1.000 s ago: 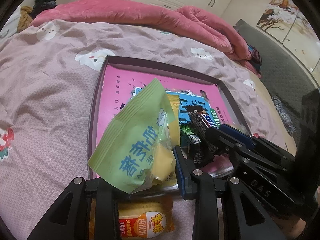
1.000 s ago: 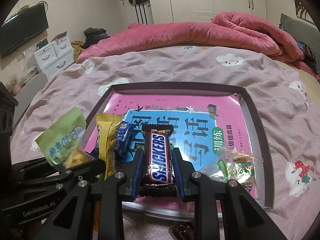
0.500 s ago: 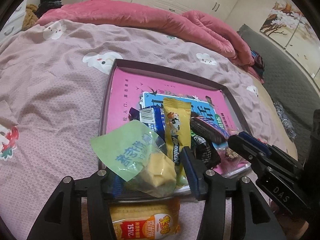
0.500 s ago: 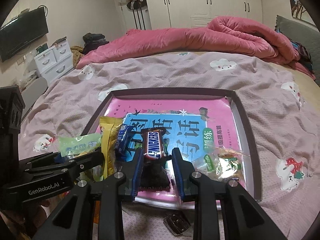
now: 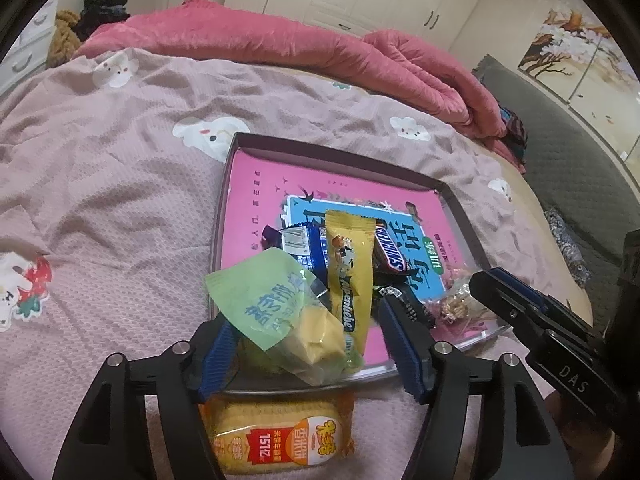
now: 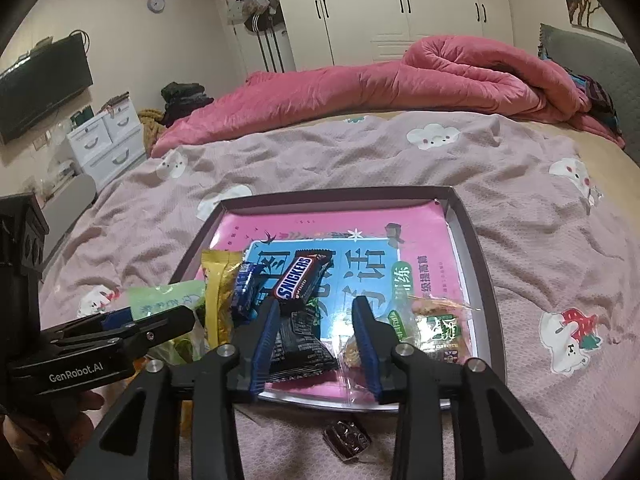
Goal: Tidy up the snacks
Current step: 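Lower the Snickers bar into the tray with right tool while left tool lowers the green bag, then open both tools and pull them back from the tray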
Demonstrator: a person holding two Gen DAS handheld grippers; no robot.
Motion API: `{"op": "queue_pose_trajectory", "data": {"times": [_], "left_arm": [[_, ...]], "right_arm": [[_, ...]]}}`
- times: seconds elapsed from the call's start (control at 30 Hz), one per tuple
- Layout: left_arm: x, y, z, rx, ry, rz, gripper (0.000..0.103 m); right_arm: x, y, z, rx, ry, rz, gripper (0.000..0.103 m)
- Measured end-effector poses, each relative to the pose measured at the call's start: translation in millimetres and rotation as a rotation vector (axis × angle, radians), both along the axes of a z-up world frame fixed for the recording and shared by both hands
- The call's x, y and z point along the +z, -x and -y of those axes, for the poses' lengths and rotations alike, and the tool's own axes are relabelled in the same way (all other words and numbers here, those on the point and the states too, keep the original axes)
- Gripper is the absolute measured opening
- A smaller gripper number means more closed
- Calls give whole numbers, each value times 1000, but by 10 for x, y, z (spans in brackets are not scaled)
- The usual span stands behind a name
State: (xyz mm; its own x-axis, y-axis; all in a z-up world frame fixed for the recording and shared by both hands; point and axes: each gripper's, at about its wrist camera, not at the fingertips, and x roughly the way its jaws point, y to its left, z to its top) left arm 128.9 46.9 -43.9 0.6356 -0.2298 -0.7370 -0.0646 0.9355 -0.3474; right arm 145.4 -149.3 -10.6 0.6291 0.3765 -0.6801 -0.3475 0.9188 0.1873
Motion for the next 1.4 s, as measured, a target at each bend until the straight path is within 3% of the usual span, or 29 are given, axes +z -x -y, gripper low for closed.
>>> {"op": "queue_pose_trajectory", "data": {"times": [0.47, 1.07, 1.4], "left_arm": [[202, 138, 0, 9, -30, 36, 78], [309, 427, -68, 17, -48, 14, 78], [93, 603, -114, 7, -43, -74, 79]], "right_arm": [[95, 108, 106, -11, -33, 10, 55], [119, 332, 326, -20, -58, 13, 64], [-38, 531, 421, -2, -50, -29, 68]]}}
